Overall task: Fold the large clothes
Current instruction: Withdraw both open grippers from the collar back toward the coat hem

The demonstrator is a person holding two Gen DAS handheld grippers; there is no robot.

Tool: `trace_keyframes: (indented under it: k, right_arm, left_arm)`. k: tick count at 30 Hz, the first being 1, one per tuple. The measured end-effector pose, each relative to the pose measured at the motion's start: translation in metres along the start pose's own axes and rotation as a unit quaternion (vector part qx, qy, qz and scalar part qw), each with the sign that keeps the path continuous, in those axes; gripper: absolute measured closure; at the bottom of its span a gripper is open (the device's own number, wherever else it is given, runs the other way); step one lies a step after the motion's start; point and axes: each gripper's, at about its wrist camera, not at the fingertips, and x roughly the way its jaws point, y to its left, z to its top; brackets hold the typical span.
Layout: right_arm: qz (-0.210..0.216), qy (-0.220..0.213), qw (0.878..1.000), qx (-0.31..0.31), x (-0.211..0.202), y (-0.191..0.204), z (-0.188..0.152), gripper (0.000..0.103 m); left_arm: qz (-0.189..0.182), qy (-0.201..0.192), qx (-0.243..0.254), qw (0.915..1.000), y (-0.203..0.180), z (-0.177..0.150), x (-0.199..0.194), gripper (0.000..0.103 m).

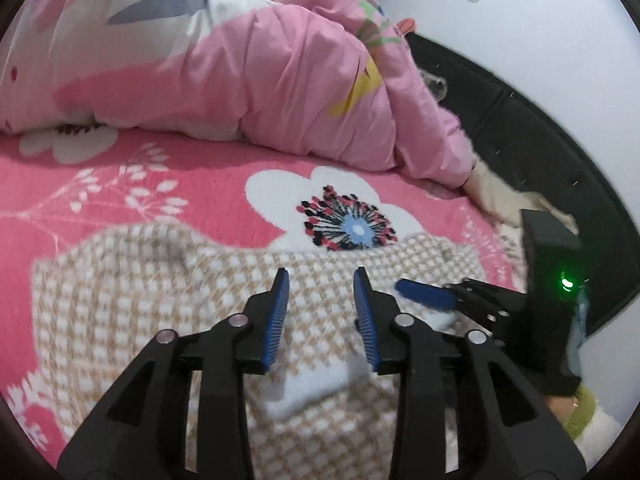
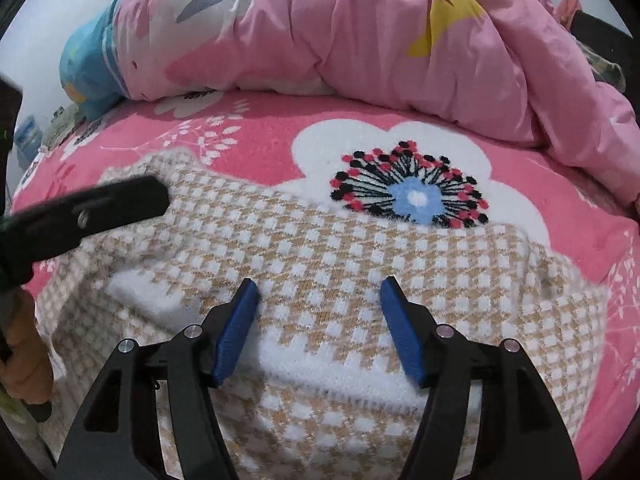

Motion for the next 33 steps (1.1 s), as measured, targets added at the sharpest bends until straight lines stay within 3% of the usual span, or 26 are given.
trace_keyframes:
  k: [3,5,10,13,18,22,26,30,33]
  right_arm:
    - [0.004,0.002,1.000,-0.008,-0.003,-0.001,-0.005,0.039]
    - [0.004,0.002,1.000,-0.014,-0.007,-0.003,-0.010,0.038]
    - [-0.022,0.013,1.000,-0.017,-0.031,-0.010,-0.015,0.035]
    - [-0.026,-0.009,1.000,0.008,-0.046,-0.021,-0.009,0.033]
    - [-0.026,0.021,0.999,0.030,-0.008,-0.037,-0.016,0.032]
    - [-0.043,0.022,0.998,0.029,-0.020,-0.028,-0.012,0.032]
    - [-0.043,-0.011,0.998,0.038,-0.036,-0.027,-0.005,0.032]
    - [-0.052,0.023,0.997,0.043,0.000,-0.036,-0.016,0.031]
    - [-0.066,0.025,0.996,0.050,-0.024,-0.028,-0.012,0.031]
  left_arm:
    - [0.028,0.053,-0.004,0.9982,0.006,-0.011,0.032,0.071]
    - [0.017,0.028,0.000,0.9995,0.006,-0.018,0.031,0.071]
    - [0.020,0.026,0.006,0.9995,-0.003,-0.016,0.039,0.071]
    - [0.025,0.024,0.011,0.9993,-0.011,-0.014,0.045,0.071]
    - [0.028,0.026,0.013,0.9992,-0.013,-0.012,0.047,0.071]
    - [0.041,0.019,0.036,0.9983,-0.019,-0.016,0.037,0.071]
    - [0.048,0.017,0.051,0.9974,-0.020,-0.022,0.031,0.070]
    - [0.061,0.026,0.048,0.9966,-0.015,-0.021,0.029,0.070]
    - [0.072,0.030,0.033,0.9964,-0.017,-0.021,0.012,0.067]
